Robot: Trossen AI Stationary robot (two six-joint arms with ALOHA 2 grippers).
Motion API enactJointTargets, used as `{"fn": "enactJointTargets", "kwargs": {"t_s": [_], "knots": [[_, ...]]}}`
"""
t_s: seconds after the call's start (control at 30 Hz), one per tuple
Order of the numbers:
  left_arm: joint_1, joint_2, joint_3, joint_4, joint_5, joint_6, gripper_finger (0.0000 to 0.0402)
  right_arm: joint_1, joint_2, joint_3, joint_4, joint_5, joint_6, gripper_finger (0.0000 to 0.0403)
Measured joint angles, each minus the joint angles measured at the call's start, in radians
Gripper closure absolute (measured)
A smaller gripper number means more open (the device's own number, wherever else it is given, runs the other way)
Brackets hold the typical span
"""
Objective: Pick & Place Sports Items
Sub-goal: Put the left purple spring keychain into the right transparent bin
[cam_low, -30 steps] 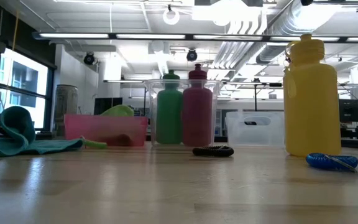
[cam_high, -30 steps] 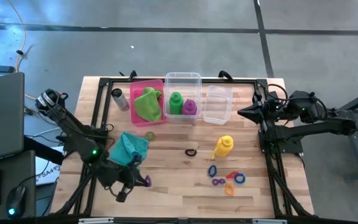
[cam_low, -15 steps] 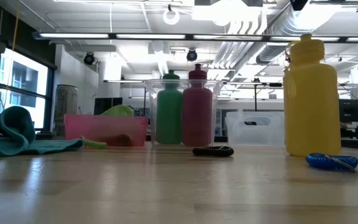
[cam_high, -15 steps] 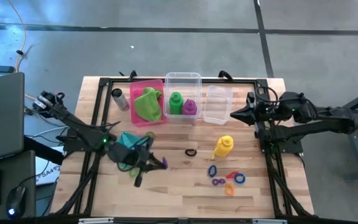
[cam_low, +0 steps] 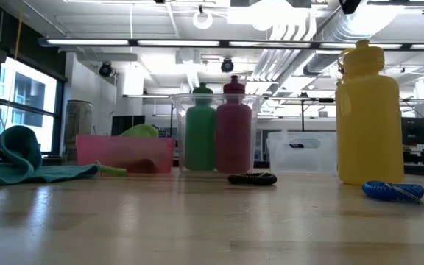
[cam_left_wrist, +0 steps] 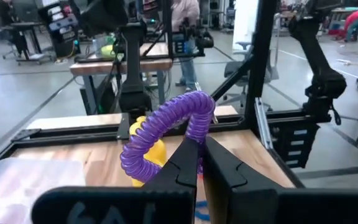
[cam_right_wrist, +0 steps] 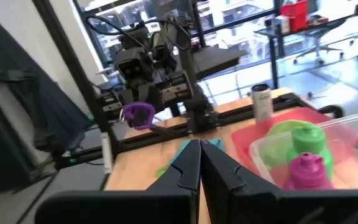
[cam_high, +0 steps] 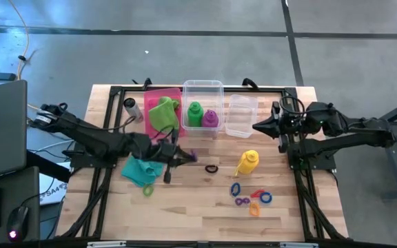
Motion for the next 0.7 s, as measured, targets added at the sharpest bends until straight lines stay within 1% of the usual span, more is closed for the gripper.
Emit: {"fn": "enactJointTargets", "kwargs": {"t_s": [0.13, 0.27, 0.4, 0.57, 0.7], "knots": [[0.086, 0.000, 0.000, 0.000, 0.084, -0.031, 0.0399, 0.000, -0.001, 0.000, 0.000, 0.063, -0.032, 0.0403], [0.149, 0.009, 0.000, -0.005, 0.098, -0.052, 0.0399, 0.000, -0.001, 0.000, 0.000, 0.097, -0.056, 0.0403], [0.204, 0.013, 0.000, 0.016, 0.097, -0.096, 0.0399, 0.000, 0.006, 0.000, 0.005, 0.104, -0.051, 0.0403], [0.218, 0.015, 0.006, 0.030, 0.104, -0.076, 0.0399, 0.000, 0.009, 0.000, 0.016, 0.109, -0.006, 0.0403], [0.219, 0.015, 0.006, 0.059, 0.096, -0.065, 0.0399, 0.000, 0.009, 0.000, 0.043, 0.109, -0.033, 0.0403]]}}
